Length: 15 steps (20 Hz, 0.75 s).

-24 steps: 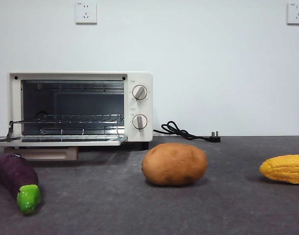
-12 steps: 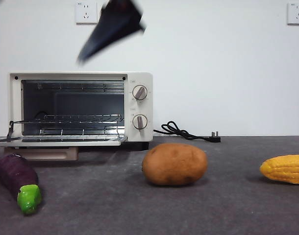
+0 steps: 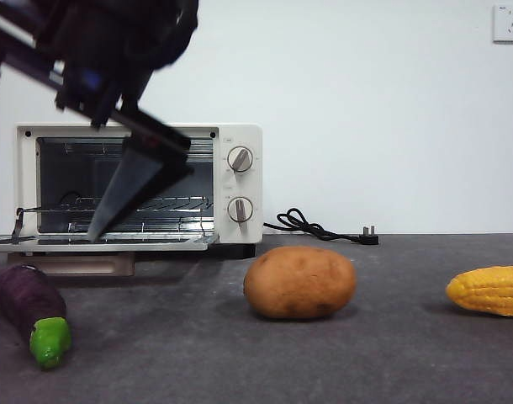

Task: Take the eggplant from the table,put the eggplant in the oven

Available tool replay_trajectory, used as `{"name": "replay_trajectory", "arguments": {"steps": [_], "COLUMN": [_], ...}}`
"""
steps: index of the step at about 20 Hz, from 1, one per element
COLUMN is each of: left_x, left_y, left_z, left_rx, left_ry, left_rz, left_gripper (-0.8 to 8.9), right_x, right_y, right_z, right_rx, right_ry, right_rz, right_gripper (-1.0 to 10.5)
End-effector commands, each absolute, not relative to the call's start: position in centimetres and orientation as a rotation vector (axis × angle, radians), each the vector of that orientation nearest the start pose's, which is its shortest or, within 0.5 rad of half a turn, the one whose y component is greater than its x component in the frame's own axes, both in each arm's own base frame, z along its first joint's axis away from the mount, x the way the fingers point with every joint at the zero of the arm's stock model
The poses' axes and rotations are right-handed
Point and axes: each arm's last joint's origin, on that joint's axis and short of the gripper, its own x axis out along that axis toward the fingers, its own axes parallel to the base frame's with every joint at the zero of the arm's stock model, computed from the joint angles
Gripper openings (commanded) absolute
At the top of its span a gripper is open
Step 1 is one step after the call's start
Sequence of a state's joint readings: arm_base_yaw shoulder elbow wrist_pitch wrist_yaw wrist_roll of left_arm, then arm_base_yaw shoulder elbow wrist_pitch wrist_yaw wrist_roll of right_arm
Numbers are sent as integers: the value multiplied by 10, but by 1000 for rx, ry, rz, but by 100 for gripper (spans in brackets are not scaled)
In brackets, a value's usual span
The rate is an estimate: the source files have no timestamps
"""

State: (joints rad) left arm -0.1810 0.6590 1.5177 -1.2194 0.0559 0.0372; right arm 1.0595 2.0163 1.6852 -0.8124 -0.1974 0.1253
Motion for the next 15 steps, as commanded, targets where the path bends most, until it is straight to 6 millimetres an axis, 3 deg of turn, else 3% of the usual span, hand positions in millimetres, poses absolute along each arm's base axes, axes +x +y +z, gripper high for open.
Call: {"name": "replay_trajectory", "arguments": {"steps": [1,11,15], "left_x": [15,15,15], "left_y": [-5,-5,-5], "left_z": [455,455,455], "left_rx": [72,79,83], "left_ry": [354,353,352], "left_rz": [-256,-261,-275], "left_gripper": [-5,-5,-5], "right_x": [206,213,213], "right_y": [378,391,394], "right_z": [220,182,175], "right_rx": [-405,-391,-384], "right_ry": [1178,1220,1216], "right_rz": [984,929,896], "right_gripper": [629,626,611]}}
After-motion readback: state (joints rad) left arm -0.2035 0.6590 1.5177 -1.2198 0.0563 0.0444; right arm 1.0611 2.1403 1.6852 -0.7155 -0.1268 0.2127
